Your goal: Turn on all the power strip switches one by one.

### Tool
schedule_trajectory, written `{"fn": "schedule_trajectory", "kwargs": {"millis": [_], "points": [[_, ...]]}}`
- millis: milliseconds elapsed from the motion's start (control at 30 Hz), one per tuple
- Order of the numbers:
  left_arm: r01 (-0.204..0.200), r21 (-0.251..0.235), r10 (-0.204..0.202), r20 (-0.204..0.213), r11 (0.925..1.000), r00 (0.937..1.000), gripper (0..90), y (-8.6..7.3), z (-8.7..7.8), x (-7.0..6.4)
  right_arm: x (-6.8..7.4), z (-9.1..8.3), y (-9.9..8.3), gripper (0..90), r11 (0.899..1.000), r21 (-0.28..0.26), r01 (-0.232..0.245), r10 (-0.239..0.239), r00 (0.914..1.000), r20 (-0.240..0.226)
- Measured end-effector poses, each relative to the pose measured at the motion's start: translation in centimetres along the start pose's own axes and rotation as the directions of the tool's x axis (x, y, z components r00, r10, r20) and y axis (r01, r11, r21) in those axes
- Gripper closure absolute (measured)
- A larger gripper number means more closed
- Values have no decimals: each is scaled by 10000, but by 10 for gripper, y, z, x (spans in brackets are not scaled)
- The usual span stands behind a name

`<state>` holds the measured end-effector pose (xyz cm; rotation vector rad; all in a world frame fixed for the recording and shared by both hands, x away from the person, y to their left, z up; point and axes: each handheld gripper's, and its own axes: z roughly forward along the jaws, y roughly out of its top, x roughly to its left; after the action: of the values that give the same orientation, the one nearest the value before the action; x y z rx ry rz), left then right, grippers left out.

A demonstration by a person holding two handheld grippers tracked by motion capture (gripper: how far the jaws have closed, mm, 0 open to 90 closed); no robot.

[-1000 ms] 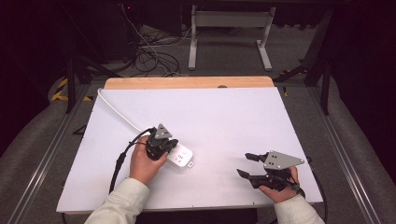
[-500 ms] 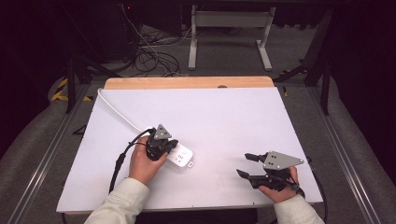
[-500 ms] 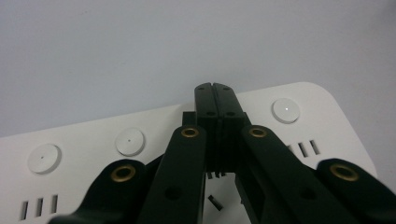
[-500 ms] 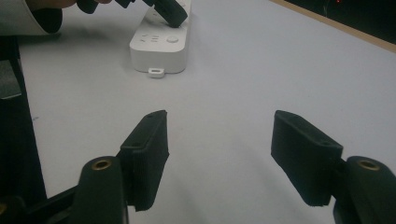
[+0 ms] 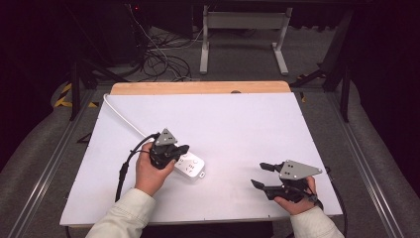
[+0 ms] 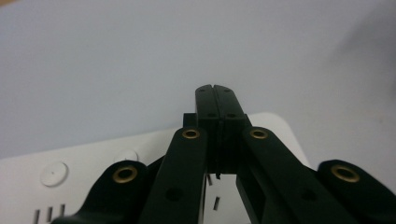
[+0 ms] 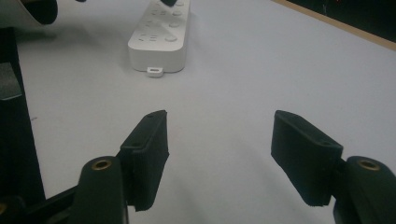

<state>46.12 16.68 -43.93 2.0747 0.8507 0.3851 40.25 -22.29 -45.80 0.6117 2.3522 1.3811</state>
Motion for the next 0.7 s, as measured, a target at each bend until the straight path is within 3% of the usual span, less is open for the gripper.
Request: {"fn": "schedule_trajectory", "kwargs": {"millis": [167,500,600,700], "points": [[-229,46,231,-401,9997,9989,900,1,-2,3,0,0,0,370,10000,17,22,-22,10000,-12],[9,97,-2,-736,10000,9973,900,-2,-3,13,0,-1,0,370,10000,-7,34,-34,10000,7],[87,337,-45,-1246,9994,9922,900,-5,-3,20,0,-1,0,370,10000,-8,36,-36,10000,7],[281,409,-226,-1294,9988,9913,900,-7,-2,25,0,-1,0,370,10000,12,55,-55,10000,20]]}}
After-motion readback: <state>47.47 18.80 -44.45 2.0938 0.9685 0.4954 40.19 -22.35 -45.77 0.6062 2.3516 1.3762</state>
